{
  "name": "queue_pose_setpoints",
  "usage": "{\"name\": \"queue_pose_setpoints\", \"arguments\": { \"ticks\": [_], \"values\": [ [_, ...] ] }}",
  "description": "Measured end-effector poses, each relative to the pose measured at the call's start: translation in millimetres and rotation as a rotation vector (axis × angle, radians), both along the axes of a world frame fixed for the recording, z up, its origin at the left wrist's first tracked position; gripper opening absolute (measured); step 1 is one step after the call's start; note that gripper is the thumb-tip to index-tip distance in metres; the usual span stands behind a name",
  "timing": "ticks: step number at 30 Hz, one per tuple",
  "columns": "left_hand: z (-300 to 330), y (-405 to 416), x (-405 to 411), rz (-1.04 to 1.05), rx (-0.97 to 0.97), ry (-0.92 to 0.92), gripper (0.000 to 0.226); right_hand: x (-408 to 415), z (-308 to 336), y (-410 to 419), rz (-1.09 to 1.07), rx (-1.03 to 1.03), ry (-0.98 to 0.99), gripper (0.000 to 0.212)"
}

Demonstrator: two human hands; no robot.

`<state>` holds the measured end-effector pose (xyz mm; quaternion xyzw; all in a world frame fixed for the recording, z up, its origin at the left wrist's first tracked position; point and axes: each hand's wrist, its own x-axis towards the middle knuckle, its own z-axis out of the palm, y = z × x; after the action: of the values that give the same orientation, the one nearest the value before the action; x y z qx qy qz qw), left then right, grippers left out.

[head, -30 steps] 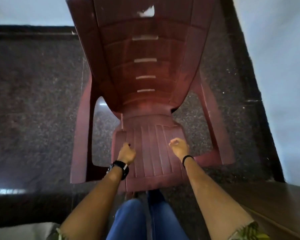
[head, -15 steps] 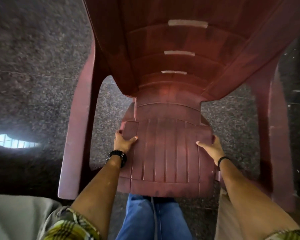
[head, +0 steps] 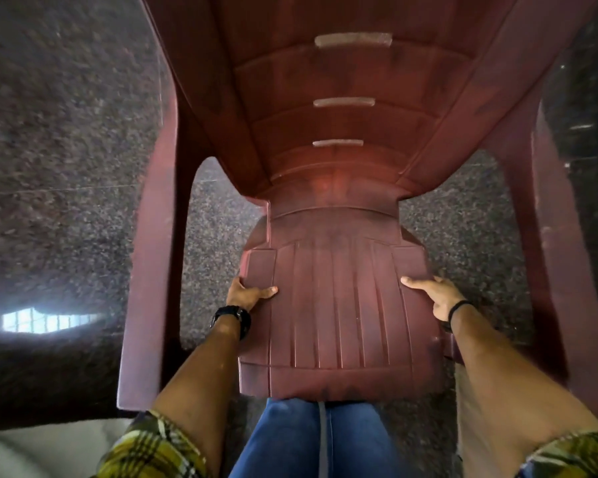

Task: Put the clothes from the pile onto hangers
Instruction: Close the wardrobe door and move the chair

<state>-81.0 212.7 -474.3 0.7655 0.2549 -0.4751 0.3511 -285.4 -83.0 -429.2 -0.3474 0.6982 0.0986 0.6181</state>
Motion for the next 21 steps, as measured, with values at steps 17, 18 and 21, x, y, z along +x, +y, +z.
{"name": "queue_pose_setpoints", "arguments": {
  "ticks": [17,18,21],
  "values": [
    [84,-318,7,-0.711,-0.179,-0.053,0.077,-212,-29,-110,-0.603,-0.186,-0.09,0.149],
    [87,-337,-1,-0.758,-0.161,-0.047,0.083,-217,-18,-111,-0.629,-0.185,-0.096,0.148],
    [104,-405,-27,-0.908,-0.15,-0.049,0.088,-242,-10,-118,-0.759,-0.127,-0.046,0.131]
  ]
}}
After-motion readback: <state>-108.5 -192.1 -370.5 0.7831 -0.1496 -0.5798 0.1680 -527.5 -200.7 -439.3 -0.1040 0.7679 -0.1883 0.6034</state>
